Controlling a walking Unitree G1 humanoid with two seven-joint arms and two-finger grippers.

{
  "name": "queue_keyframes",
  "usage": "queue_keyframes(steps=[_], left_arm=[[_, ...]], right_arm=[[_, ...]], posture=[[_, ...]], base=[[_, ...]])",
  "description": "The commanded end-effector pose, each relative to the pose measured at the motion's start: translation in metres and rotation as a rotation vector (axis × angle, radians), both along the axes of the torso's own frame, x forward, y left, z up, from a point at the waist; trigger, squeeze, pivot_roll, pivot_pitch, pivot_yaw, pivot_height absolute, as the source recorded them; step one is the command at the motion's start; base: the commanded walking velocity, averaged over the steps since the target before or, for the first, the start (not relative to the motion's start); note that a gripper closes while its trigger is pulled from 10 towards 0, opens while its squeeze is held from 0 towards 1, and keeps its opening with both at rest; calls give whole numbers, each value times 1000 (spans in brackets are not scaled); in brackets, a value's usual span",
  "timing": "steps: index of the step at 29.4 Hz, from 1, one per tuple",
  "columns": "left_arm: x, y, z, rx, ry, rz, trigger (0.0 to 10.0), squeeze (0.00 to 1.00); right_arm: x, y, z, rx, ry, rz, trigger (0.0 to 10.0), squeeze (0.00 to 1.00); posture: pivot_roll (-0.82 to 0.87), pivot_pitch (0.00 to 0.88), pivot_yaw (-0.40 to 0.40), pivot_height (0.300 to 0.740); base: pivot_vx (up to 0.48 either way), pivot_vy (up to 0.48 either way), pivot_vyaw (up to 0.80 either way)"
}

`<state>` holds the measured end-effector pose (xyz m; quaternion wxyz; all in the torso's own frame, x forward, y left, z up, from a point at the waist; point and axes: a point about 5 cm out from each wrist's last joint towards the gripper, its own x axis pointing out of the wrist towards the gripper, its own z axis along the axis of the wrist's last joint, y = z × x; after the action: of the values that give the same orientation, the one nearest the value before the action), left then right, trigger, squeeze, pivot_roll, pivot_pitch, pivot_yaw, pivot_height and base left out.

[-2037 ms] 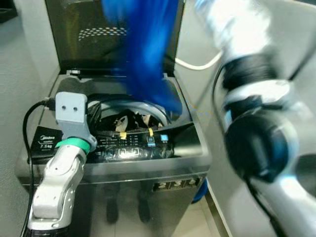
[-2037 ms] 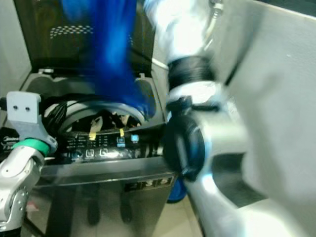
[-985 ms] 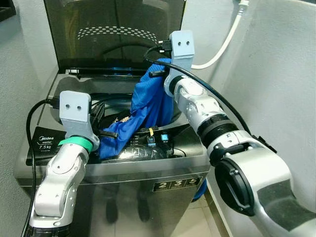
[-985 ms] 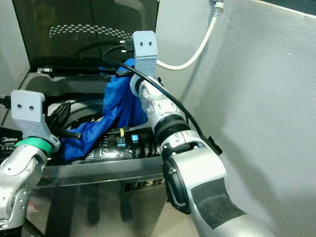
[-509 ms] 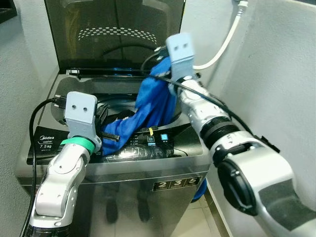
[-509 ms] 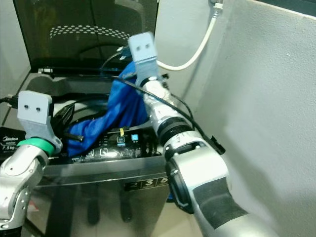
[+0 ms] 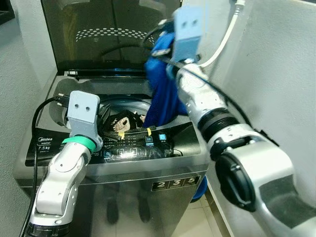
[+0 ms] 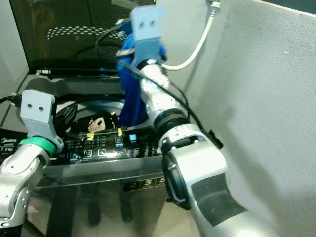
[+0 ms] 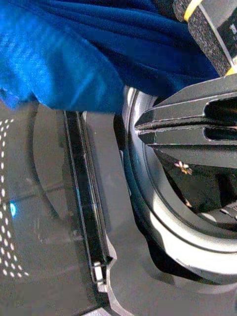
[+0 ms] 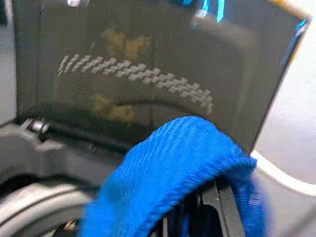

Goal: Clothes washing

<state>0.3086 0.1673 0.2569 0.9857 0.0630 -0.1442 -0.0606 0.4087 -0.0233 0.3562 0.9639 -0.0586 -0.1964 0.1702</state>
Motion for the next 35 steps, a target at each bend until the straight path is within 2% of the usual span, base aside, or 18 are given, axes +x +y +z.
queue_keyframes(steps=[1, 2, 3, 4, 5, 6, 7, 8, 11, 13, 16, 21, 22, 23, 26, 27, 30, 35], left_arm=[[2, -1, -4, 9, 28, -10, 10000, 0], [1, -1, -5, 11, 33, -9, 10000, 0], [1, -1, -5, 11, 33, -9, 10000, 0], [1, -1, -6, 14, 37, -10, 10000, 0], [1, -1, -6, 14, 37, -10, 10000, 0], [1, 0, -6, 15, 40, -11, 10000, 0], [1, 0, -6, 15, 40, -11, 10000, 0], [1, 0, -7, 17, 43, -13, 10000, 0], [1, 0, -7, 17, 43, -13, 10000, 0], [2, -2, -7, 21, 50, -27, 10000, 0], [2, -4, -8, 24, 52, -35, 10000, 0], [2, -6, -8, 25, 56, -54, 10000, 0], [1, -6, -8, 25, 57, -59, 10000, 0], [1, -7, -7, 25, 57, -61, 10000, 0], [1, -7, -7, 24, 57, -63, 10000, 0], [1, -7, -7, 23, 57, -63, 10000, 0], [1, -6, -8, 21, 58, -61, 10000, 0], [0, -7, -8, 21, 60, -62, 10000, 0]], right_arm=[[0, 3, -6, -26, 32, 26, 10000, 0], [-1, 17, -25, -130, 121, 140, 10000, 0], [-1, 17, -25, -130, 121, 140, 10000, 0], [-4, 27, -49, -272, 224, 222, 10000, 0], [-4, 27, -49, -272, 224, 222, 10000, 0], [-6, 32, -68, -382, 308, 268, 10000, 0], [-6, 32, -68, -382, 308, 268, 10000, 0], [-8, 35, -83, -465, 383, 284, 10000, 0], [-8, 35, -83, -465, 383, 284, 10000, 0], [-10, 35, -98, -539, 470, 254, 10000, 0], [-11, 36, -101, -561, 497, 246, 10000, 0], [-12, 41, -94, -513, 549, 246, 10000, 0], [-13, 42, -90, -481, 562, 253, 10000, 843], [-14, 43, -87, -449, 578, 267, 10000, 1000], [-14, 44, -86, -434, 591, 280, 10000, 1000], [-15, 46, -83, -385, 619, 308, 10000, 1000], [-18, 49, -80, -319, 669, 366, 10000, 1000], [-20, 51, -78, -311, 690, 399, 10000, 1000]], posture=[[21, 57, 5, 740], [23, 56, 3, 740], [23, 56, 3, 740], [24, 55, 3, 740], [24, 55, 3, 740], [23, 53, 3, 740], [23, 53, 3, 740], [23, 55, 7, 740], [23, 55, 7, 740], [19, 57, 14, 740], [19, 57, 14, 740], [23, 58, 12, 740], [25, 58, 10, 740], [25, 58, 10, 740], [25, 58, 10, 740], [24, 56, 3, 740], [23, 56, -1, 740], [21, 56, 1, 740]], base=[[0, 0, 0], [0, 0, 0], [0, 0, 0], [0, 0, 0], [0, 0, 0], [0, 0, 0], [0, 0, 0], [0, 0, 0], [0, 0, 0], [0, 0, 0], [0, 0, 0], [0, 0, 0], [0, 0, 0], [0, 0, 0], [0, 0, 0], [0, 0, 0], [0, 0, 0], [0, 0, 0]])
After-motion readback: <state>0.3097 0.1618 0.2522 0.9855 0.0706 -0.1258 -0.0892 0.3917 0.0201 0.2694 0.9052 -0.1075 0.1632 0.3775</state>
